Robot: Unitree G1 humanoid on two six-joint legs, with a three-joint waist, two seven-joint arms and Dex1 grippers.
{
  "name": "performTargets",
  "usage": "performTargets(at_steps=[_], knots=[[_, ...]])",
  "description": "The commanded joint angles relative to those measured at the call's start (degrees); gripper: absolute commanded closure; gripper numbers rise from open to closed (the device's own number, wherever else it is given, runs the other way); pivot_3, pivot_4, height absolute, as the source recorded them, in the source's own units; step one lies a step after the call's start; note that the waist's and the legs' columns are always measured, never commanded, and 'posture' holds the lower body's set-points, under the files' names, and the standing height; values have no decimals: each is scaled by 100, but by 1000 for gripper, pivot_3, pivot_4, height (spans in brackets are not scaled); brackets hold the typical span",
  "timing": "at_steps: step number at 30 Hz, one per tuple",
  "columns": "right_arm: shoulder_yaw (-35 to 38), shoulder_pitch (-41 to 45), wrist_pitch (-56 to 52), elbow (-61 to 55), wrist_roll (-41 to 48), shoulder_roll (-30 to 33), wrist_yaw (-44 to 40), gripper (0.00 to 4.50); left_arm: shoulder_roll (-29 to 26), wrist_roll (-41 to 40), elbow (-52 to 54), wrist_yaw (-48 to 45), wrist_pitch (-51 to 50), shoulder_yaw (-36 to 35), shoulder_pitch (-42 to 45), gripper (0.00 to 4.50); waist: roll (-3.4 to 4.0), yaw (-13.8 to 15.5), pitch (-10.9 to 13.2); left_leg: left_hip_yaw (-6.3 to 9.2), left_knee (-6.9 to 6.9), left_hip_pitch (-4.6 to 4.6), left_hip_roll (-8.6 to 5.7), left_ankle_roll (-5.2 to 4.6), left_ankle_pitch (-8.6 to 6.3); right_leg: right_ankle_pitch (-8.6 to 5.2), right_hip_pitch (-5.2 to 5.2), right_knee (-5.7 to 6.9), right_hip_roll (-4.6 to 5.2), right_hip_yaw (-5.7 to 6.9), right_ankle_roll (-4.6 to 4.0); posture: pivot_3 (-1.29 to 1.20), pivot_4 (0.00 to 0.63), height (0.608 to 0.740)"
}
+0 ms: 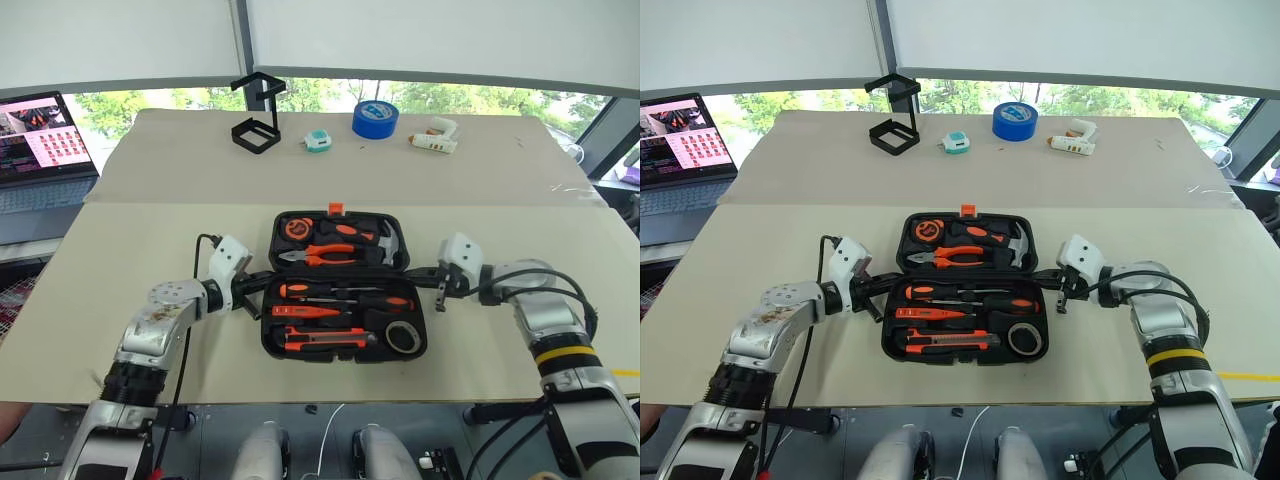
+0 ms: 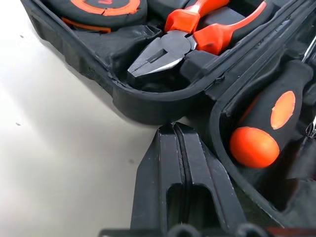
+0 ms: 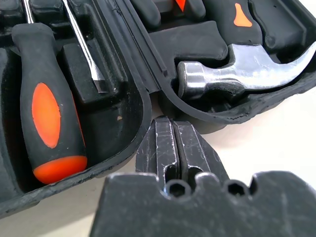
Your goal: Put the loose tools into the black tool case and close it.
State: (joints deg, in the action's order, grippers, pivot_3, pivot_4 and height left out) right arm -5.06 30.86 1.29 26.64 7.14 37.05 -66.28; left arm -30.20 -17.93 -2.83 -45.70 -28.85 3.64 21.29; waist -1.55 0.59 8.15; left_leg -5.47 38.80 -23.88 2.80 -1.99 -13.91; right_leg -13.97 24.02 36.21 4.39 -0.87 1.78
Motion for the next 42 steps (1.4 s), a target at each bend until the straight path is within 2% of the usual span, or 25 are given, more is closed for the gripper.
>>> performTargets(at_steps=[1, 6, 7, 8, 9, 10, 11, 12, 14, 16, 18, 20, 23, 27, 39, 40, 42], knots=[[43, -196, -295, -418, 210, 87, -222, 4500, -112, -257, 646, -176, -249, -92, -106, 4454, 0, 0, 0, 0, 0, 0, 0, 0, 0, 0, 0, 0, 0, 0, 0, 0, 150, 740], [204, -208, -369, -350, 222, 212, -129, 4500, -297, -168, 706, -94, -121, -333, -356, 4454, 0, -4, 0, 1, 0, 1, 0, 0, 0, 0, 0, 0, 0, 0, 0, 0, 150, 740], [193, -248, -1143, -625, 504, 395, -461, 4213, -355, -284, 747, -69, -305, -489, -390, 4216, 0, -7, 0, 0, 0, 1, -1, 0, 0, 0, 0, 1, 0, -1, 0, 0, 150, 740], [258, -277, -1465, -834, 726, 486, -673, 3910, -438, -385, 822, -33, -569, -609, -418, 3923, 1, -7, 1, 0, 1, 1, -1, -1, 0, 0, 3, 2, 0, -2, 0, 0, 150, 740], [375, -208, -1473, -852, 718, 500, -491, 3768, -590, -410, 936, 46, -913, -694, -449, 3771, 1, -6, 1, -1, 1, -1, -1, -1, 0, 0, 6, 5, 0, -4, 0, 0, 150, 740], [442, -167, -1648, -930, 786, 559, -461, 3330, -730, -448, 1041, 83, -1200, -757, -475, 3307, 0, -8, 1, 2, 1, -1, 1, -1, 0, 0, 6, 7, -1, -2, -1, 0, 150, 740], [491, -136, -1783, -1009, 823, 623, -425, 3078, -845, -496, 1134, 90, -1395, -823, -501, 2996, 1, -21, 1, 4, 1, -1, 3, -1, 0, 0, 5, 6, -3, -1, -1, 0, 150, 740], [529, -83, -2024, -1086, 849, 678, -358, 2595, -953, -558, 1216, 45, -1527, -873, -516, 2479, 0, -34, 1, 4, 1, 2, 3, -1, 0, 0, 6, 10, -3, -2, -1, 0, 150, 740], [495, 144, -3592, -1424, 934, 962, -106, 1929, -1007, -1282, 1321, -23, -2438, -1324, -294, 1746, 2, -47, 3, 5, 0, 2, 3, 0, 0, 0, 6, 13, -2, -2, -1, 0, 150, 740], [285, 644, -5118, -1620, 816, 1092, 320, 1263, -863, -1734, 1106, 289, -3448, -1639, 370, 917, -3, -36, 8, 5, 11, 1, 4, 0, 0, -1, 14, 39, 4, -5, -1, 0, 150, 740], [67, 1017, -5901, -1632, 749, 1087, 514, 597, -697, -1859, 853, 579, -4051, -1688, 907, 141, -4, -7, 9, 13, 20, -3, -3, 3, 4, -1, 16, 49, 2, -1, -1, 0, 150, 740], [-12, 1427, -6446, -1384, 722, 853, 842, 22, -476, -1787, 551, 959, -4655, -1616, 1412, 0, -7, -4, 8, 25, 23, 2, -9, 3, 9, -1, 10, 54, -1, 3, -2, 0, 150, 740], [50, 1961, -6828, -919, 722, 443, 1294, 22, -271, -1542, 228, 1277, -4812, -1321, 1787, 0, -7, -36, 7, 28, 18, 6, -14, 3, 9, -1, 6, 53, -3, -2, -2, 0, 150, 740], [-73, 2414, -6646, -305, 544, 99, 1676, 22, -4, -1214, -222, 1590, -4565, -1005, 2090, 0, -7, -79, 8, 26, 12, -15, -17, 9, 13, -1, 29, 56, -2, -6, -2, 0, 150, 740], [-718, 2818, -6520, 594, 194, -241, 1749, 22, 241, -962, -268, 1995, -4486, -918, 2151, 0, -7, -110, 8, 34, 14, -39, -19, 15, 17, 1, 37, 73, 3, 5, -1, 0, 150, 740], [-749, 2818, -6520, 610, 177, -237, 1751, 531, 243, -968, -249, 2008, -4499, -922, 2147, 0, -7, -112, 8, 35, 14, -39, -19, 15, 17, 1, 37, 74, 3, 6, -1, 0, 150, 740], [-814, 2803, -6584, 615, 152, -208, 1758, 1038, 243, -975, -188, 2057, -4521, -953, 2143, 515, -7, -112, 8, 35, 14, -37, -19, 15, 17, 1, 37, 75, 2, 6, -1, 0, 150, 740]])
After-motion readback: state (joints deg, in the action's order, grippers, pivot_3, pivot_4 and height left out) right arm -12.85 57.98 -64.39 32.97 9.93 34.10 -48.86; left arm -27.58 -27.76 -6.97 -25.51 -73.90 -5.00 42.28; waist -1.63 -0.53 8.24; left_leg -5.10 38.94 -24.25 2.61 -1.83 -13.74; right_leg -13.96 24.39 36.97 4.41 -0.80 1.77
